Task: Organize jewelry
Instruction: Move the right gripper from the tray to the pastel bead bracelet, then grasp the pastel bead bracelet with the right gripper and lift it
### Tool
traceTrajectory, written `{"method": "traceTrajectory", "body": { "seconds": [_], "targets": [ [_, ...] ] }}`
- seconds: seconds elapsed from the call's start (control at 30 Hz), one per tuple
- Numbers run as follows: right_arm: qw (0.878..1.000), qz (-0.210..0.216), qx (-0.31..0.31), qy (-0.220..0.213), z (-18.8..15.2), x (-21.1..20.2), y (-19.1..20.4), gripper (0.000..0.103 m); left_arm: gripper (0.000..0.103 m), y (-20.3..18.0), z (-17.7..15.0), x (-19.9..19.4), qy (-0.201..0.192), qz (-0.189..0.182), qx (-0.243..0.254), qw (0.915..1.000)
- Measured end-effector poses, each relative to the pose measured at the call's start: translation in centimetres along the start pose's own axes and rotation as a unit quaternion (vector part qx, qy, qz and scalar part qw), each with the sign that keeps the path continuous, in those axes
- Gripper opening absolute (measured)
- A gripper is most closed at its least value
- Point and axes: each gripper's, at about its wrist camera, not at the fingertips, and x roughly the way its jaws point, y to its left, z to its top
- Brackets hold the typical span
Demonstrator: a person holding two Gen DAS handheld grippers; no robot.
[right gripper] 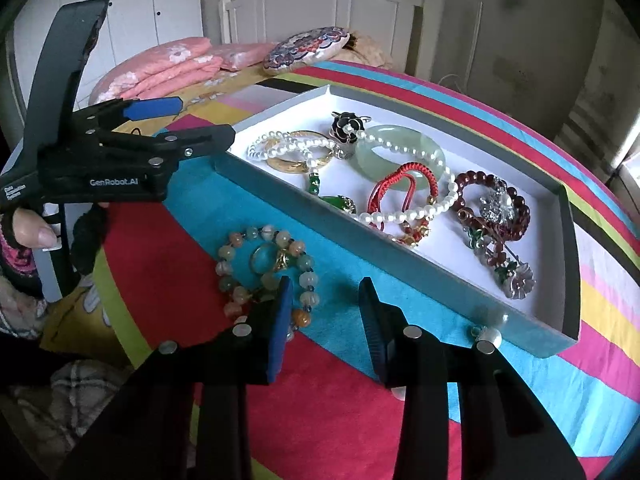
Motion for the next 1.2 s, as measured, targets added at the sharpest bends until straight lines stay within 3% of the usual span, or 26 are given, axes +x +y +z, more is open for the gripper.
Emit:
{"method": "traceTrajectory", "body": {
  "seconds": [0.5,0.53,0.6,0.7,0.9,1.07,1.2],
  "targets": [
    [0.999,-0.014,-0.024,0.026,1.0,0.7,0.2,0.041,0.1,0.1,0.0,0.0,0.0,-0.005,-0.005,1.0],
    [0.999,-0.008,-0.027,0.023,0.8,0.7,0.2,0.04,0.1,0.1,0.0,0.0,-0.001,-0.005,-0.006,1.0],
    [0.999,0.007,-0.035,0.015,0.6,0.5,0.3,0.027,0.1,0.2,0.0,-0.1,-0.003,-0.006,-0.008,0.9999],
    [0.998,0.012,-0.056,0.004,0.3,0.3,1.3,0.016,0.1,0.3,0.0,0.0,-0.002,-0.008,-0.011,0.9999],
    [0.997,-0.015,-0.072,-0.012,0.0,0.0,1.8,0.014,0.1,0.4,0.0,0.0,-0.003,-0.009,-0.014,0.9999],
    [0.987,-0.065,-0.135,-0.057,0.0,-1.6,4.3,0.014,0.1,0.4,0.0,-0.1,-0.003,-0.011,-0.016,0.9998],
    [0.984,-0.069,-0.138,-0.087,1.0,-2.8,4.5,0.014,0.1,0.5,0.1,-0.1,-0.005,-0.011,-0.017,0.9998]
  ]
}}
